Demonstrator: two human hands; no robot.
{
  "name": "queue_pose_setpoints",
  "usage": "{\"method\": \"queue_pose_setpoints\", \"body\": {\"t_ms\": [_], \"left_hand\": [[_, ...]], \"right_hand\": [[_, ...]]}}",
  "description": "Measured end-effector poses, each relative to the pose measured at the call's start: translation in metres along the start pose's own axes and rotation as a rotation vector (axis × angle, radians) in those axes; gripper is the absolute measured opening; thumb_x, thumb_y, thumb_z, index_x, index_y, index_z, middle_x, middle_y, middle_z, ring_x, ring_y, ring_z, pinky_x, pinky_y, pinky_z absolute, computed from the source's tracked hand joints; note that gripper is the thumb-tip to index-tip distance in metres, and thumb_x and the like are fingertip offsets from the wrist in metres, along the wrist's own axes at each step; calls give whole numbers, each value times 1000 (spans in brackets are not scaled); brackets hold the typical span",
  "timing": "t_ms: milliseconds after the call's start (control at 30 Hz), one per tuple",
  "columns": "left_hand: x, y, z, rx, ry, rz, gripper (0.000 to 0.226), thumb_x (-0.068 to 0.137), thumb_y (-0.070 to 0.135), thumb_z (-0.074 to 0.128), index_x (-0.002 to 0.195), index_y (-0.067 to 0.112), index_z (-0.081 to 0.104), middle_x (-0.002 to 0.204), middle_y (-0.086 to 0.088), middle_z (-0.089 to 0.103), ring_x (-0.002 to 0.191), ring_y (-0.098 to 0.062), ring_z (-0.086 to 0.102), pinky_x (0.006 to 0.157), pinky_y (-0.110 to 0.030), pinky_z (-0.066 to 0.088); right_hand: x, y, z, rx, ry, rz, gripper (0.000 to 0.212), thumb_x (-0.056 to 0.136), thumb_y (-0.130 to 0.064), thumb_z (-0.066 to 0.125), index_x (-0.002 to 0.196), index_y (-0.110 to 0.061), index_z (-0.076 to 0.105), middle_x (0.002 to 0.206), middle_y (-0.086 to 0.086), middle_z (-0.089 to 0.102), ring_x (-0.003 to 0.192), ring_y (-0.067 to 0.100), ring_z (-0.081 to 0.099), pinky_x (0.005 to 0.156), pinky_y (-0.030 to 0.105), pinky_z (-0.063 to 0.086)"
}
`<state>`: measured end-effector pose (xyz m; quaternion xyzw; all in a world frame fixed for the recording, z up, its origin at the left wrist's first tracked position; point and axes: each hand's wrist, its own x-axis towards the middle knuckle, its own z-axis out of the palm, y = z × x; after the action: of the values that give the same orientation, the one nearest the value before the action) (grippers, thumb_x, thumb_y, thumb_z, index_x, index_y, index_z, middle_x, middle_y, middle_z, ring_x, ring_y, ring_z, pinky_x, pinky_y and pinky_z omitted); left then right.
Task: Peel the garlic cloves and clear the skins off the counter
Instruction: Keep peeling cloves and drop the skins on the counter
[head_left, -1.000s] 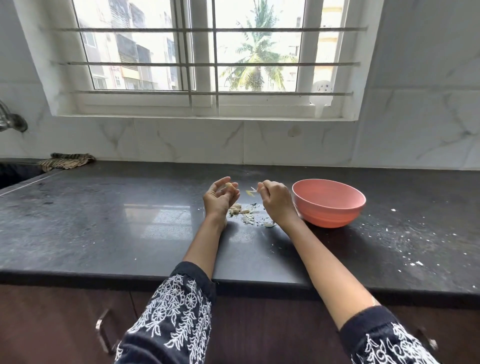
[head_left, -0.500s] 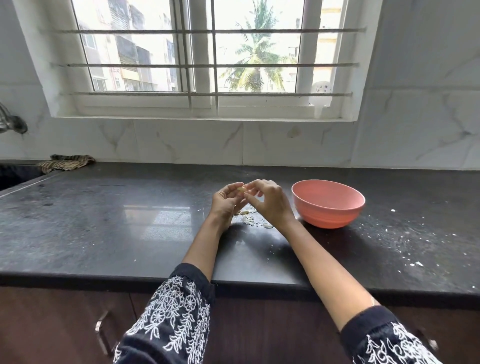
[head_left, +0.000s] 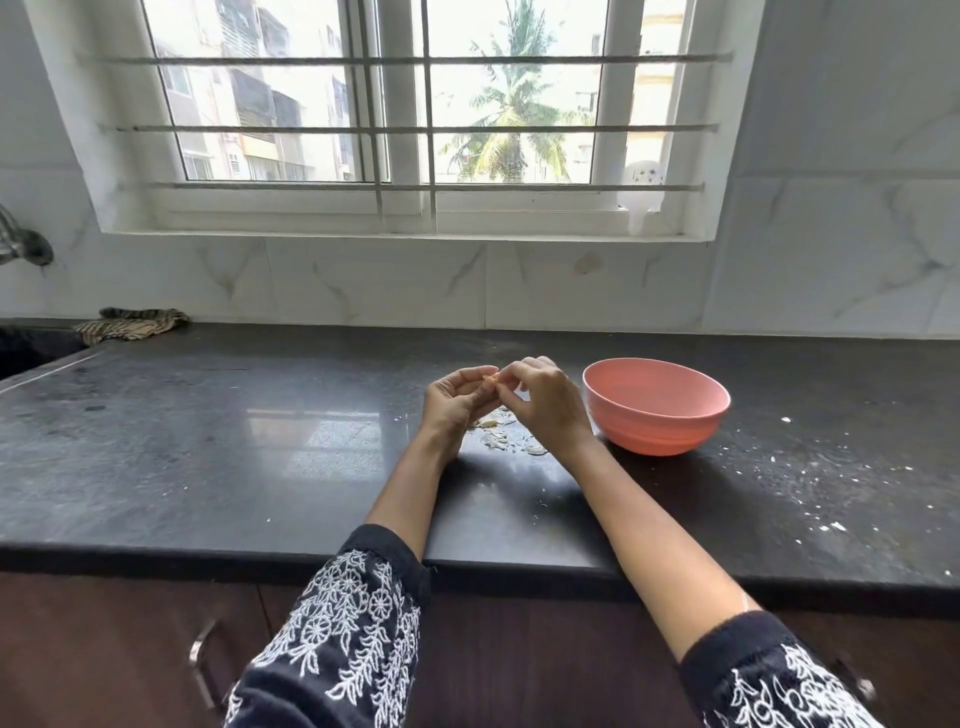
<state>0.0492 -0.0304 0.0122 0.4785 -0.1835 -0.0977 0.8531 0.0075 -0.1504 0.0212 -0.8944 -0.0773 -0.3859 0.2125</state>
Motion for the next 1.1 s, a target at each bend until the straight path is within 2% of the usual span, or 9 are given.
{"method": "queue_pose_setpoints", "body": {"t_ms": [200,367,433,533,633,767,967,1033,1100], "left_hand": [[-1,0,-1,76,22,17,15,84,-13,54,86,1,62,65,-4,71,63,-11,69,64,-21,57],[0,-1,-1,125,24,26,15,85,-12,54,83,1,62,62,-3,70,60,-10,68,61,-21,57],[-1,-2,0,138,15,27,14,85,-11,54,83,0,62,62,-3,70,60,-10,68,61,-21,57],[-2,-3,1,151,0,31,13,86,-10,54,83,0,61,63,-3,70,61,-11,69,61,-21,57],[-2,-3,2,131,-2,34,12,87,-9,54,87,0,62,65,-4,71,63,-12,69,62,-21,57],[-1,-3,2,54,-8,11,12,89,-8,53,93,0,61,72,-5,72,68,-14,70,65,-22,57],[2,-1,1,-9,38,17,12,90,-6,51,89,3,59,73,-4,73,69,-14,71,73,-26,58],[3,0,0,-16,52,9,10,90,-4,53,91,4,59,76,-3,73,70,-13,71,77,-26,57],[5,-1,-2,-33,71,-4,9,90,-2,54,92,5,60,79,-2,73,70,-13,70,79,-26,57]], "right_hand": [[0,-1,1,-150,14,-108,17,87,-20,59,81,-7,70,78,6,66,84,24,59,57,35,49],[0,-6,-1,-308,57,-153,34,81,-29,44,59,-12,63,58,-2,60,63,18,60,38,23,39],[-1,-6,-1,-293,43,-132,29,80,-26,48,60,-11,62,59,0,60,65,20,60,41,24,38],[0,-3,1,-205,-6,-36,17,83,-18,58,72,-7,65,73,6,65,80,25,57,55,32,42],[-1,-4,1,-119,14,62,15,84,-20,58,77,-9,65,77,5,66,84,23,55,62,34,43],[-1,-2,1,3,40,141,15,84,-24,61,77,-11,65,77,3,65,81,20,56,63,29,36],[0,-3,-2,65,63,175,14,83,-23,63,79,-10,64,76,0,63,75,16,53,62,28,39],[0,-1,-2,96,88,198,12,84,-21,59,81,-10,64,78,1,64,76,19,55,65,32,42],[1,0,-2,113,91,230,21,88,-24,47,85,-10,63,82,5,65,80,23,56,68,33,43]]}}
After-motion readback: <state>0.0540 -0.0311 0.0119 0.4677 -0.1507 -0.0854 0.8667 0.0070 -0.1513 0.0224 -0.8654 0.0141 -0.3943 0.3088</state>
